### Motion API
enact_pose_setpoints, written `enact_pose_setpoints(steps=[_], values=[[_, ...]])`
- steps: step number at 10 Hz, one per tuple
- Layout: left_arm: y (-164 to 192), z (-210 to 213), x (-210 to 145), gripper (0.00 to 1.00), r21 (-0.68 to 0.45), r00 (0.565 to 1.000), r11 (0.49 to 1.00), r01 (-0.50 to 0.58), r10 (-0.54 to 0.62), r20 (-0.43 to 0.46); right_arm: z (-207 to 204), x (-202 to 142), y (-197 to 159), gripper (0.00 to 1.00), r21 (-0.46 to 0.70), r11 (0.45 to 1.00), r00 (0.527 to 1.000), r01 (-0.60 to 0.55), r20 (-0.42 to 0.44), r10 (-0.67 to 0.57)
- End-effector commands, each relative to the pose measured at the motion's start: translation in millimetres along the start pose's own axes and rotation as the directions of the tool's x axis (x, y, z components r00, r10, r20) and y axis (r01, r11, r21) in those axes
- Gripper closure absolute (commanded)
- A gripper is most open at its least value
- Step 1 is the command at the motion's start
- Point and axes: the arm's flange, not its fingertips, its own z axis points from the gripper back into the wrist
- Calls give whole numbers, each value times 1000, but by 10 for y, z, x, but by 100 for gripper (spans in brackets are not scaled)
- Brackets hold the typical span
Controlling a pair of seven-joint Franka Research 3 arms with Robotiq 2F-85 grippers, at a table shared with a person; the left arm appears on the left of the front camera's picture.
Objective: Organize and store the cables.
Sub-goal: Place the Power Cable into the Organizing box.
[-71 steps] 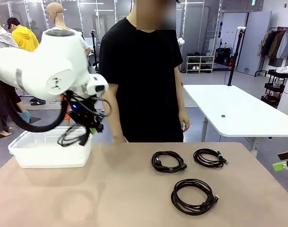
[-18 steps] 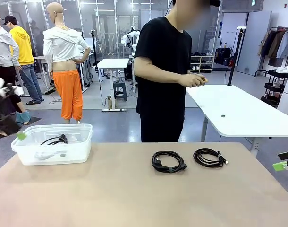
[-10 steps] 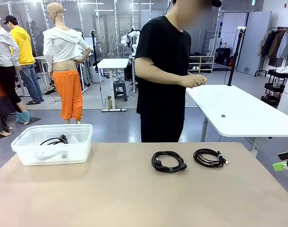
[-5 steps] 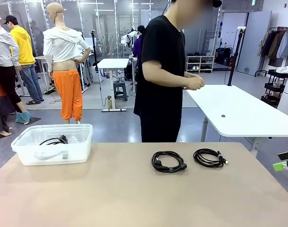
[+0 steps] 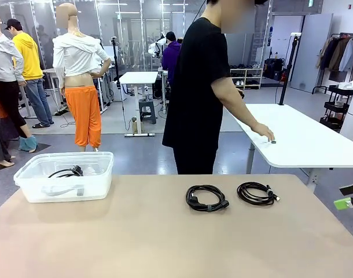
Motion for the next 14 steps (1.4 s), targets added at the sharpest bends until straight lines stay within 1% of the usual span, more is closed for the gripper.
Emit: enact_pose_setpoints(steps=[1,2,3,4,5,6,7,9,11,13,14], values=[[-6,-13,-13,0,14,1000,1000,17,-17,19,-75,622,238,0,20,979,972,-204,-117,205],[-6,-13,-13,0,14,1000,1000,17,-17,19,-282,981,316,0,63,953,935,-297,-182,303],[-6,-13,-13,0,14,1000,1000,17,-17,19,-544,1326,384,0,110,917,889,-384,-222,399],[-6,-13,-13,0,14,1000,1000,17,-17,19,-870,1644,484,0,155,881,839,-447,-268,473],[-6,-13,-13,0,14,1000,1000,17,-17,19,-1288,1928,625,0,214,834,765,-509,-332,552],[-6,-13,-13,0,14,1000,1000,17,-17,19,-1601,2127,720,0,276,792,711,-544,-349,610],[-6,-13,-13,0,14,1000,1000,17,-17,19,-1881,2287,798,0,316,766,678,-559,-357,642],[-6,-13,-13,0,14,1000,1000,17,-17,19,-2486,2447,902,0,335,724,559,-603,-470,683],[-6,-13,-13,0,14,1000,1000,17,-17,19,-2903,2479,827,0,376,741,547,-556,-505,667],[-6,-13,-13,0,14,1000,1000,17,-17,19,-3306,2348,788,0,369,762,525,-532,-563,639],[-6,-13,-13,0,14,1000,1000,17,-17,19,-3418,2318,829,0,361,767,516,-530,-580,630]])
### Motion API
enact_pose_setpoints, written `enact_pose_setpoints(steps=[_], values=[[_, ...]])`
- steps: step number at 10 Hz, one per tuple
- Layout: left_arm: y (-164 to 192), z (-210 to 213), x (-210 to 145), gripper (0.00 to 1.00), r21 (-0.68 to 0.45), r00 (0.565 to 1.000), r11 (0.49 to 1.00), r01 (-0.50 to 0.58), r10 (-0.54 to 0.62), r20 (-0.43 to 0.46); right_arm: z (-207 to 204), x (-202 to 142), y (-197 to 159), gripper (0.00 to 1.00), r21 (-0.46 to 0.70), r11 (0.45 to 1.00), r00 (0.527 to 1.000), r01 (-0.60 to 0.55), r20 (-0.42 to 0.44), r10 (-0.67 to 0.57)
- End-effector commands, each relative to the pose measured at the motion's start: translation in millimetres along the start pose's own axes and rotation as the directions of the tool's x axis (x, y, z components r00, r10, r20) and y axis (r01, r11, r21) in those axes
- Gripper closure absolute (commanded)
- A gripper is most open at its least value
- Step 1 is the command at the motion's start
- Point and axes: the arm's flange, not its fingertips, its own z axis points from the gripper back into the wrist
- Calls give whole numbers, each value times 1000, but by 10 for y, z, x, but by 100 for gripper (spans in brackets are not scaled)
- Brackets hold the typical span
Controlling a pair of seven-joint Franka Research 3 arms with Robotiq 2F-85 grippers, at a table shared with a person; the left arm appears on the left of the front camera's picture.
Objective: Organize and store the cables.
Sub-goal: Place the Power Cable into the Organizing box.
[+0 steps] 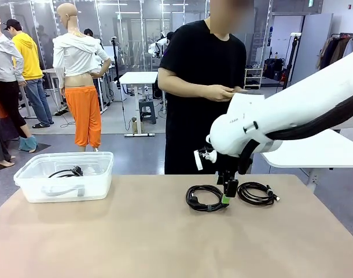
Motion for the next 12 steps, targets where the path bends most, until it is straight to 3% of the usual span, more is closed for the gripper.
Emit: enact_pose_setpoints(steps=[1,4,8,9,10,11,12], values=[[1,-10,-19,0,14,1000,1000,17,-17,18,-144,187,-79,0,-9,999,998,45,-54,-45],[1,-10,-19,0,14,1000,1000,17,-17,18,-458,261,-214,0,0,999,993,54,-101,-54],[1,-10,-19,0,14,1000,1000,17,-17,18,-716,332,-261,0,14,997,993,75,-96,-73],[1,-10,-19,0,14,1000,1000,17,-17,18,-730,349,-256,7,28,996,993,80,-87,-77],[1,-10,-19,0,14,1000,1000,17,-17,18,-712,391,-255,28,24,997,994,71,-91,-68],[1,-10,-19,0,14,1000,1000,17,-17,18,-701,440,-244,39,22,998,994,55,-92,-53],[1,-10,-19,0,14,1000,1000,17,-17,18,-744,447,-256,76,26,998,992,59,-109,-56]])
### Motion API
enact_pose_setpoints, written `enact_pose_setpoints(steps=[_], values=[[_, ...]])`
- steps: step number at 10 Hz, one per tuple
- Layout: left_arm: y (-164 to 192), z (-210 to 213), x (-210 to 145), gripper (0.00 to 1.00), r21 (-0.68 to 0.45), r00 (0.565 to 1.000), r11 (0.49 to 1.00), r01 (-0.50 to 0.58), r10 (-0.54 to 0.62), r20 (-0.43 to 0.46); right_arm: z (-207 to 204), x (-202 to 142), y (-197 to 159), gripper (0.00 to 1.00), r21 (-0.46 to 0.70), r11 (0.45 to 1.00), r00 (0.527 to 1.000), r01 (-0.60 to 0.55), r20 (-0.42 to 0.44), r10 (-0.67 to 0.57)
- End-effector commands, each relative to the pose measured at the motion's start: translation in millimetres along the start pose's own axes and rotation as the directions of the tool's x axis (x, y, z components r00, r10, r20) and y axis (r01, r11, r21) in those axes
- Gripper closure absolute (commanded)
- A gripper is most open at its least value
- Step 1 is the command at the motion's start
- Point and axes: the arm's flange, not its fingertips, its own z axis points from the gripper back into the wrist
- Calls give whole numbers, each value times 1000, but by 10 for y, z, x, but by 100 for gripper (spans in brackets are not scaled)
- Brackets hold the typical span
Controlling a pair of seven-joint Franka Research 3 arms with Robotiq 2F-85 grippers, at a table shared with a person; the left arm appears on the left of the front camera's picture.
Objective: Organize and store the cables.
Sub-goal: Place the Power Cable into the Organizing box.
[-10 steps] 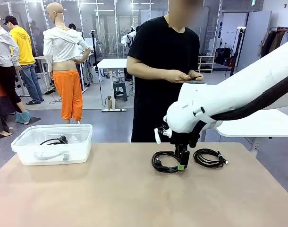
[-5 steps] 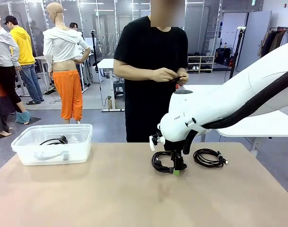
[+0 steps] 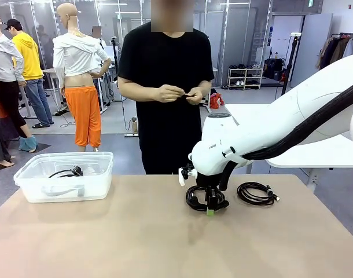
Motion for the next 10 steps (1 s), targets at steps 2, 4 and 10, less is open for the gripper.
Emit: enact_pose_setpoints(steps=[2,4,10], values=[[1,-12,-17,0,13,1000,1000,17,-18,18,-42,30,-41,100,0,1000,999,23,-40,-23],[1,-12,-17,0,13,1000,1000,17,-18,18,-63,3,-50,100,16,1000,999,26,-48,-25],[1,-12,-17,0,13,1000,1000,17,-18,18,503,170,71,100,-28,996,995,84,-49,-85]])
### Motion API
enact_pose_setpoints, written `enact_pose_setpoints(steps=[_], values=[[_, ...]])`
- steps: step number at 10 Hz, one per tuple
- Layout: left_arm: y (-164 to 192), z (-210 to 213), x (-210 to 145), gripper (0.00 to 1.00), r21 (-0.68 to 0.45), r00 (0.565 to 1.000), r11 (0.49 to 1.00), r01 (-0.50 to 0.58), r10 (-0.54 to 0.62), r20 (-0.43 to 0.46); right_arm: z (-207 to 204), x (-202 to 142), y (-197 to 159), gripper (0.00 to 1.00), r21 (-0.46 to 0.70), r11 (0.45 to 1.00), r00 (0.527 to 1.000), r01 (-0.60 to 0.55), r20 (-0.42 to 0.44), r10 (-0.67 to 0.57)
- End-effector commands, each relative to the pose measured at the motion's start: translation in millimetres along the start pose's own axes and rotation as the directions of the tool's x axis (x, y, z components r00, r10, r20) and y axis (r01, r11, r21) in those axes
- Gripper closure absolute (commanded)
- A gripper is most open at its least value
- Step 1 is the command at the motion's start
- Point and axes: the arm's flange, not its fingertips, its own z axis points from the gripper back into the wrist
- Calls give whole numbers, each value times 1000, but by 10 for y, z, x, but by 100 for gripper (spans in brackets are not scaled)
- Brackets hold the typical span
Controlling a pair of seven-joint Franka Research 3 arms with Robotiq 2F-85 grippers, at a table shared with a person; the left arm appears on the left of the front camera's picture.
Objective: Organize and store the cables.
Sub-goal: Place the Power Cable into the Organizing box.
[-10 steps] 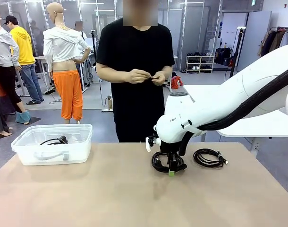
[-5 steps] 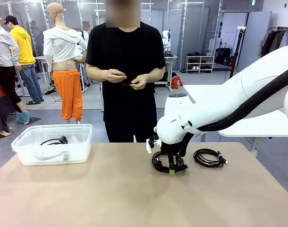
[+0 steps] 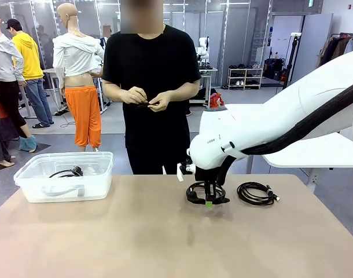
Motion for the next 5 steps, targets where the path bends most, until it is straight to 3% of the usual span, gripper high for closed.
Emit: enact_pose_setpoints(steps=[1,5], values=[[1,-12,-16,0,13,1000,1000,18,-18,19,459,142,184,100,-53,997,998,59,-34,-61],[1,-12,-16,0,13,1000,1000,18,-18,19,844,644,549,100,15,991,990,134,48,-135]])
